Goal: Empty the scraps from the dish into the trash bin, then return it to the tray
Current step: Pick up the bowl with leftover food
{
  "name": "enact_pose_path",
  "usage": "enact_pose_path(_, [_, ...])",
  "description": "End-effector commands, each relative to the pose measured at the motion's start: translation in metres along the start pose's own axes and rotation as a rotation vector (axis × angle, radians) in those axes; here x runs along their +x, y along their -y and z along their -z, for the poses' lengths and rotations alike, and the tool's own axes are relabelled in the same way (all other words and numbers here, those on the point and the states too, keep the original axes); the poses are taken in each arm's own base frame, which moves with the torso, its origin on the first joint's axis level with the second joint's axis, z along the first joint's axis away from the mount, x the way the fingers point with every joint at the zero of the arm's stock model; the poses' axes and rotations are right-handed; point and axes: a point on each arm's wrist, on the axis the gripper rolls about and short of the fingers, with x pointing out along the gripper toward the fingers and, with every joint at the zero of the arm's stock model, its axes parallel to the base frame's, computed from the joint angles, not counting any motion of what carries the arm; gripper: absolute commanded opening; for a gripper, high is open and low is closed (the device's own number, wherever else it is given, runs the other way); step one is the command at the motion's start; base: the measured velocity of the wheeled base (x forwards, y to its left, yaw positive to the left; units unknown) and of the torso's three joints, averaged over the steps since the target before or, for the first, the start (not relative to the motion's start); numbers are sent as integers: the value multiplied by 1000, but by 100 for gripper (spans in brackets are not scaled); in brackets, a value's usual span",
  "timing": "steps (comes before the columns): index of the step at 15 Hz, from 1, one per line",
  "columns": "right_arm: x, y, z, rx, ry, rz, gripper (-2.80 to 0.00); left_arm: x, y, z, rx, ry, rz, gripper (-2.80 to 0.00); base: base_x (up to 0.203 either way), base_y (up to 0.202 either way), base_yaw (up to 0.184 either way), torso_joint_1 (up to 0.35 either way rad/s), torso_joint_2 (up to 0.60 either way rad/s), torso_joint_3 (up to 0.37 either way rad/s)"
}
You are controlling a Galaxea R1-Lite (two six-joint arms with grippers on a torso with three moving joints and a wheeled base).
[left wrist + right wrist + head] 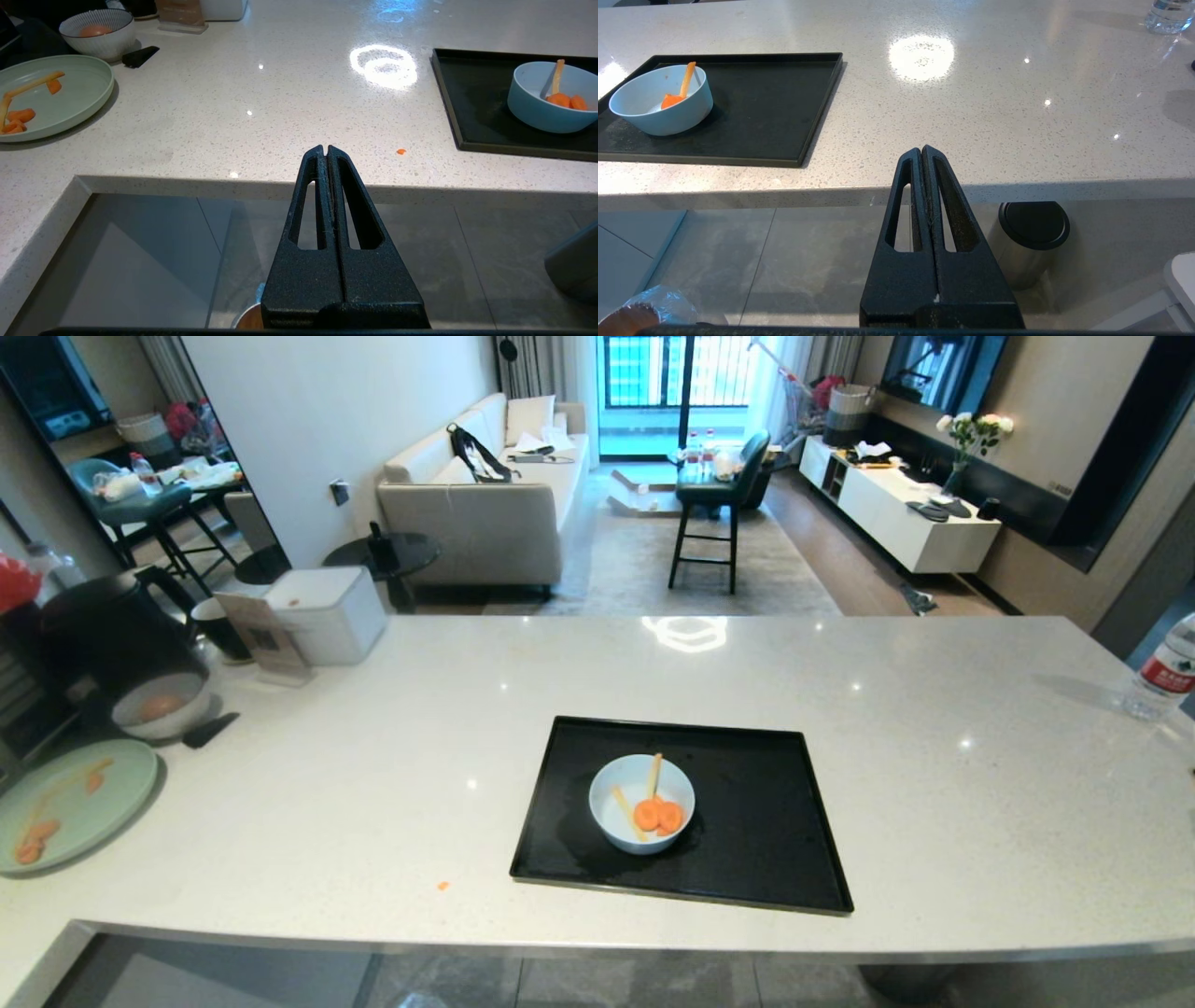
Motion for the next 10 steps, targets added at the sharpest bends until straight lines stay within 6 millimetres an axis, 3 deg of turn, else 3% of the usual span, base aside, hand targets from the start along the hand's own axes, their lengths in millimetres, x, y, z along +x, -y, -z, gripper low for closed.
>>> enact_pose_path(1, [0, 0, 0, 1, 1, 0, -280, 0, 0, 0, -1, 1, 0, -280, 0, 0, 0, 0, 0, 0])
enact_pose_path(10, [0, 0, 0, 1, 1, 0, -280, 0, 0, 0, -1, 1, 0, -280, 0, 0, 0, 0, 0, 0])
